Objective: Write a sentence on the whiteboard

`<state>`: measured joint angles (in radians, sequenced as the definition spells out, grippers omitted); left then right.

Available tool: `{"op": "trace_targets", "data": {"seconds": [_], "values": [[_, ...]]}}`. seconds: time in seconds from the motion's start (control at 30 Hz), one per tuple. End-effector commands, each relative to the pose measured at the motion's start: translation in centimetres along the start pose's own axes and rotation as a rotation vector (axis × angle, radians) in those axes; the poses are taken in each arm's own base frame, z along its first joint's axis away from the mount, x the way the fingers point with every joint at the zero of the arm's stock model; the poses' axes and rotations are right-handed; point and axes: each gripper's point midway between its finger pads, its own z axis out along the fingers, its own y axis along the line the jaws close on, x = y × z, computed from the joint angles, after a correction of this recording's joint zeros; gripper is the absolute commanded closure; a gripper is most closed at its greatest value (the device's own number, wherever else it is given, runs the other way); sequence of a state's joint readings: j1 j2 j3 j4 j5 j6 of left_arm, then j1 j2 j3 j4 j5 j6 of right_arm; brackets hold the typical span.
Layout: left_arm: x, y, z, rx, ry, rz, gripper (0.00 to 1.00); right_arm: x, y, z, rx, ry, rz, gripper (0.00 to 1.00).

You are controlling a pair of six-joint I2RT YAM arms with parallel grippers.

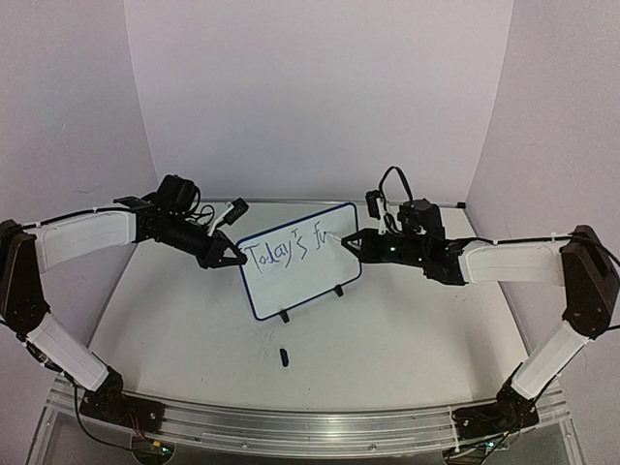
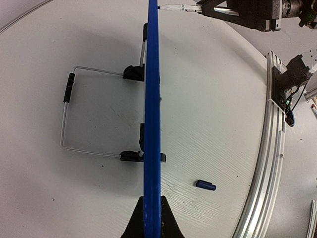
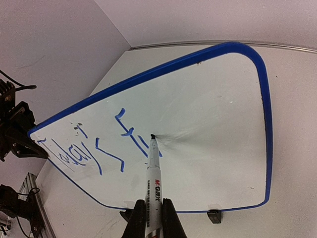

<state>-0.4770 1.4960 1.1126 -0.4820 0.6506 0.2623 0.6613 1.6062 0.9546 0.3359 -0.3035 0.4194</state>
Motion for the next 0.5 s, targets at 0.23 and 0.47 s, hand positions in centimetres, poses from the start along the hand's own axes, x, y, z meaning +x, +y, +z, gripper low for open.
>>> {"op": "trace_targets", "data": {"seconds": [0.23,0.47], "values": [[1.4,0.5,1.0,-0.023,0.073,-0.015,1.00,0.1,-1.0,0.3,0.029,-0.012,0.002,1.00],[1.5,0.5,1.0,-0.021,0.073,-0.016,1.00,0.8,-1.4,0.4,0.037,0.002,0.010,1.00]]}}
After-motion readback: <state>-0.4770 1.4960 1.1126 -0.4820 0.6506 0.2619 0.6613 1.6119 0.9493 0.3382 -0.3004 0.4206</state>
